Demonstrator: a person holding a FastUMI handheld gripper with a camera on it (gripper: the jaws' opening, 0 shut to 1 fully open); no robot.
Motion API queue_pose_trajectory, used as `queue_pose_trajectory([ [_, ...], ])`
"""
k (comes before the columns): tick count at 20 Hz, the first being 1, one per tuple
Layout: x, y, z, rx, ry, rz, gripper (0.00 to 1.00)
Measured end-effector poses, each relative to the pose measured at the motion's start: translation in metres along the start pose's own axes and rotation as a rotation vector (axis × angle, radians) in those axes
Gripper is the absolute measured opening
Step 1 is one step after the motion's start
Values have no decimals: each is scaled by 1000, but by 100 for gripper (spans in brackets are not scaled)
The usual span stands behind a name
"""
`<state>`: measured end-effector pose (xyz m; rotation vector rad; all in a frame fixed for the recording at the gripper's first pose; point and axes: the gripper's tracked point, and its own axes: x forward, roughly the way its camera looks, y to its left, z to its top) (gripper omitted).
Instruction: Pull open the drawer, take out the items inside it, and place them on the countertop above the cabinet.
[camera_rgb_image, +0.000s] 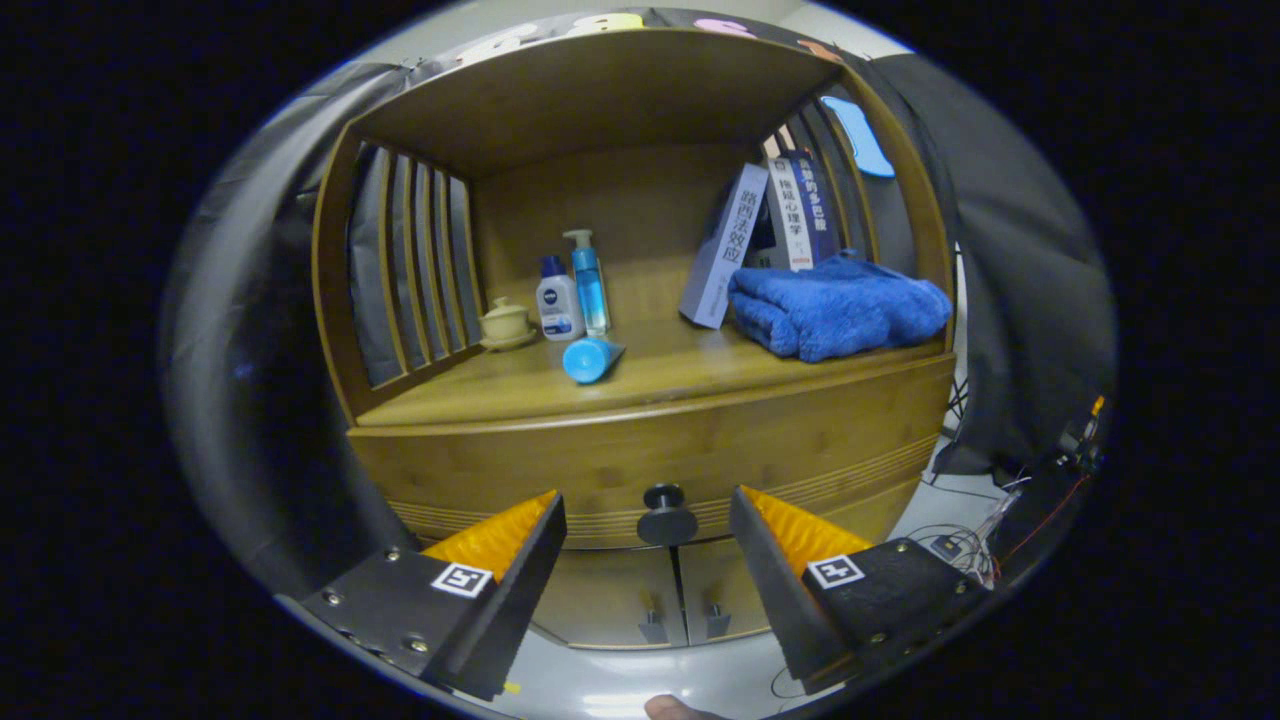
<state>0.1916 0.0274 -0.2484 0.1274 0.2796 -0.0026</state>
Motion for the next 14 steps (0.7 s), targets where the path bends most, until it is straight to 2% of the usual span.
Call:
queue_pose_trajectory([
  [9, -110, -8, 95, 11, -70, -7, 99],
  [14, -175, -3, 126, -49, -100, 14, 99],
])
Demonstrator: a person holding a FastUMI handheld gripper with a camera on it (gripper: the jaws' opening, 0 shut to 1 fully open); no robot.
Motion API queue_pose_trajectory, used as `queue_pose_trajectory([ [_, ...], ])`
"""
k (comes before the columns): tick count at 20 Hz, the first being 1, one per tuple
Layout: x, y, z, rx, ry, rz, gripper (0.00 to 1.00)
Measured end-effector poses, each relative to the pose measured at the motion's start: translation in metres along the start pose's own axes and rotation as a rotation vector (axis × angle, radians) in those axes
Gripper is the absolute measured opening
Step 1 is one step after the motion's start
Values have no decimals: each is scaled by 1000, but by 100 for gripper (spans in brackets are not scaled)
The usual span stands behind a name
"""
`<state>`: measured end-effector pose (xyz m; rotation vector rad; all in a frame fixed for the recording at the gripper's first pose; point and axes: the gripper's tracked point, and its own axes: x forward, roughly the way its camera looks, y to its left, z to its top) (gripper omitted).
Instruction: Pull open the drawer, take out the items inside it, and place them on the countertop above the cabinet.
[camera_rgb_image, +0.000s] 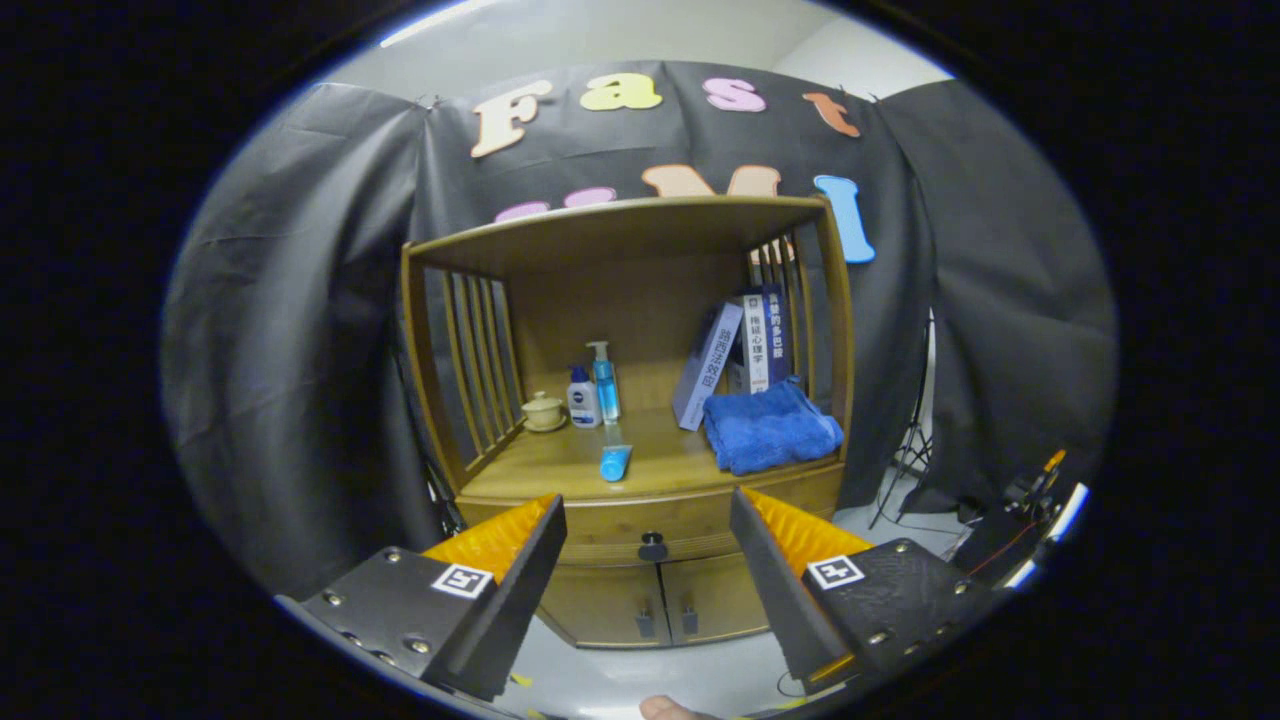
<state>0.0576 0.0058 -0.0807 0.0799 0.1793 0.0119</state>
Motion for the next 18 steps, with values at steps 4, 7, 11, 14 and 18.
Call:
queue_pose_trajectory([
  [4, -40, 4, 13, -9, -53, -3, 99],
  [7, -59, 0, 15, 58, -76, -11, 99],
  [11, -62, -9, 18, 148, -127, 8, 99],
  [14, -57, -31, 9, 159, -113, -35, 99],
  [18, -57, -41, 7, 171, -124, -48, 99],
])
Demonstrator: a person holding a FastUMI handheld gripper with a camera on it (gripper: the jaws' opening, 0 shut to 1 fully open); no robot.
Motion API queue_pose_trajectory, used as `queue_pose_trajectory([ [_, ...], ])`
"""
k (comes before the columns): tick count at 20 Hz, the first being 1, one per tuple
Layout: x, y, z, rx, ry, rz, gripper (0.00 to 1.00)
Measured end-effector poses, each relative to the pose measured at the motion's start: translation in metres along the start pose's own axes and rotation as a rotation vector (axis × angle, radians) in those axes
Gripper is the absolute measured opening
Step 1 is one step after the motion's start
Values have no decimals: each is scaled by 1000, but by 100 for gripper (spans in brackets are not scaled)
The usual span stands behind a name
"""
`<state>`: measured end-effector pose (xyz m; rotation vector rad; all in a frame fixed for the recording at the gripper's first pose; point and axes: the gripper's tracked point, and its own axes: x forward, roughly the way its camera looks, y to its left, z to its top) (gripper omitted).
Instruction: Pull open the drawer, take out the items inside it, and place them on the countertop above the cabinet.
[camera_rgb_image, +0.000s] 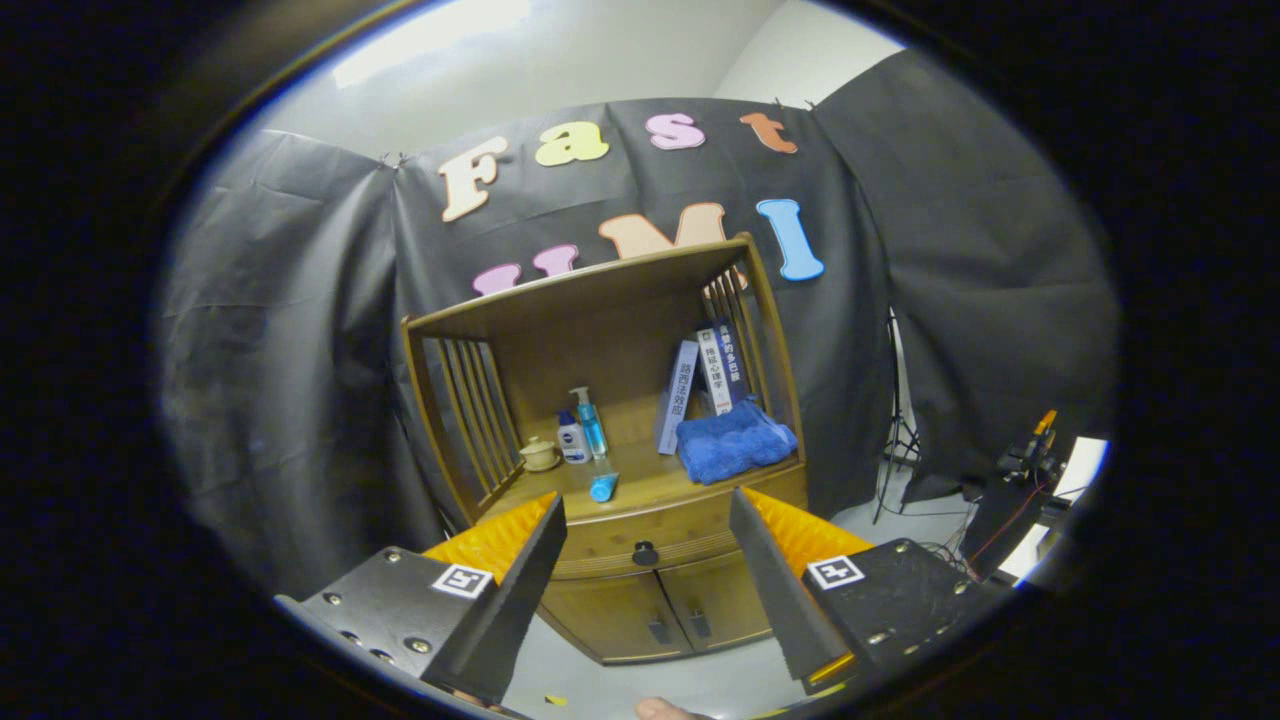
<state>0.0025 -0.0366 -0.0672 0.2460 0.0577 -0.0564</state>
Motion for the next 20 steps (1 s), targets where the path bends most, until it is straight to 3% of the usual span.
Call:
queue_pose_trajectory([
  [12, -7, 29, 6, -148, -31, 58, 98],
  [20, -6, 44, 0, -163, -20, 83, 99],
])
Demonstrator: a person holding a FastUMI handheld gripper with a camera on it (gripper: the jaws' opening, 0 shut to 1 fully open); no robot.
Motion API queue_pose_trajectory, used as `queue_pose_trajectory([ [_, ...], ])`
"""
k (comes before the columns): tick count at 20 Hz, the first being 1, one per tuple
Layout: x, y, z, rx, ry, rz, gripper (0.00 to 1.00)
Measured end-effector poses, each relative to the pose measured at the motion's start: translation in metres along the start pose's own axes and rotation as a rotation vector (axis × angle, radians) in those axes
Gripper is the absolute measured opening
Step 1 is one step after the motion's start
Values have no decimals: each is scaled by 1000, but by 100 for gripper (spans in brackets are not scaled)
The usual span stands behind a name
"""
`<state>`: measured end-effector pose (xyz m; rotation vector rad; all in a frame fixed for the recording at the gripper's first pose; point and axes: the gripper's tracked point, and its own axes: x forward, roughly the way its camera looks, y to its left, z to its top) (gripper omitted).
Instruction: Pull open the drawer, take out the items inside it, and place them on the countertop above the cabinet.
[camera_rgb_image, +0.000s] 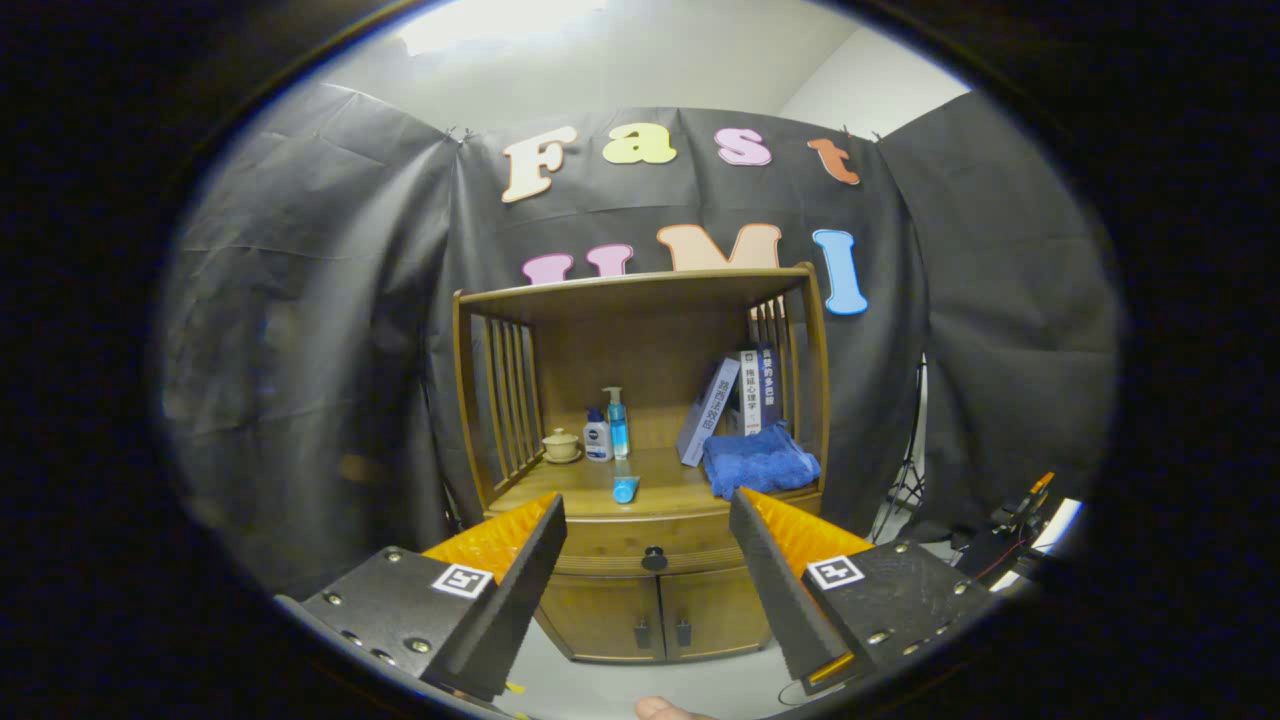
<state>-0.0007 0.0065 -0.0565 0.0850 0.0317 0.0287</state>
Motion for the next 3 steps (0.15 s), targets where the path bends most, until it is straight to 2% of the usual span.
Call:
queue_pose_trajectory([
  [3, 2, 1, -6, -10, 16, -4, 99],
])
